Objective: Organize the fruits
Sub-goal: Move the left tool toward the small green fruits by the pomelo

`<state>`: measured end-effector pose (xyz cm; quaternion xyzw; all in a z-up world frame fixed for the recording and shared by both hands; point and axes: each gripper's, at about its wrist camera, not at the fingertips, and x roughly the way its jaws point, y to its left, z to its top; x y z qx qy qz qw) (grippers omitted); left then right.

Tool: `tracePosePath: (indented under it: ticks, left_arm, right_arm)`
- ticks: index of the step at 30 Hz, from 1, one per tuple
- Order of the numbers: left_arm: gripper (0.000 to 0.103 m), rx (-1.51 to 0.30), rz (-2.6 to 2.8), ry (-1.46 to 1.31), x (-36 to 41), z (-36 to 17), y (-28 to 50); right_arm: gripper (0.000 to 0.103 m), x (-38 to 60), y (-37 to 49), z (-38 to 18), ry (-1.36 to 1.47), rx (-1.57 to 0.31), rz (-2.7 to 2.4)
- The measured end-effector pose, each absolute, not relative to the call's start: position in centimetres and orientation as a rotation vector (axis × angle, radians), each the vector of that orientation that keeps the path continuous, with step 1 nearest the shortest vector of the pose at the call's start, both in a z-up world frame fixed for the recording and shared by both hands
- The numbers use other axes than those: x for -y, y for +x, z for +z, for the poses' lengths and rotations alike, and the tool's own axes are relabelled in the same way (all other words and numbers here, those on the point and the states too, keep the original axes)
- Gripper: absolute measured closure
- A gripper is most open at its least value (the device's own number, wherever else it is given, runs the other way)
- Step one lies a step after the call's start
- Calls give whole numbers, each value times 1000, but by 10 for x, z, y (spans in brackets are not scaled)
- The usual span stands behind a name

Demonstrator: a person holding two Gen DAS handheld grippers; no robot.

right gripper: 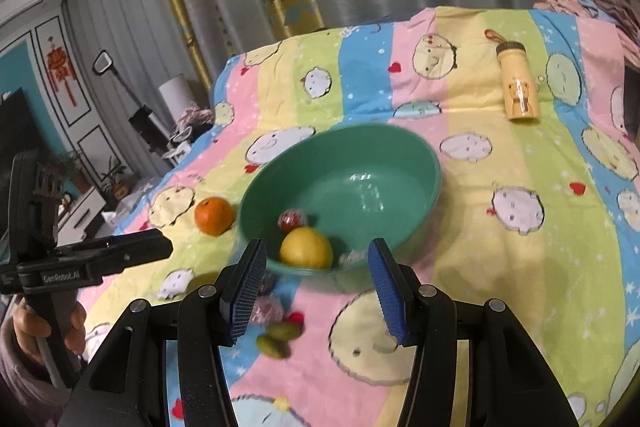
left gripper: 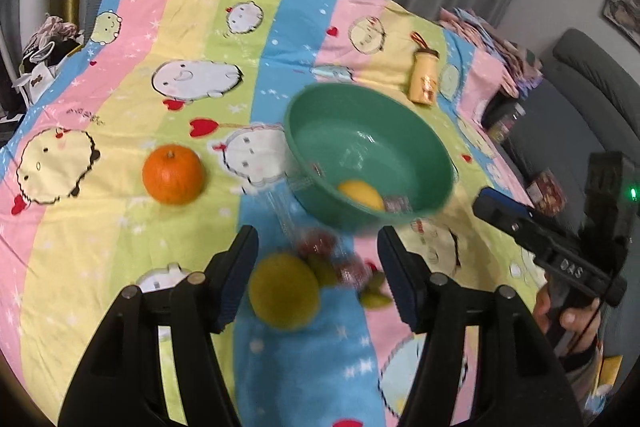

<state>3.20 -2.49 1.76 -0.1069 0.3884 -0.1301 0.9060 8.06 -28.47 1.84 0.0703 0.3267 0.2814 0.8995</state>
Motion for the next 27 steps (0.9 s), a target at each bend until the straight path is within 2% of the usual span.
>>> tracePosePath:
  ticks: [11,27]
  left_arm:
    - [42,-897,-362,-158,71,-38,-9]
    - [45,-920,-341,-76,113,-67,36]
  right_arm:
    - [49,279,63,-14,143,-793,651]
    - [49,283,70,-25,202,-836,662]
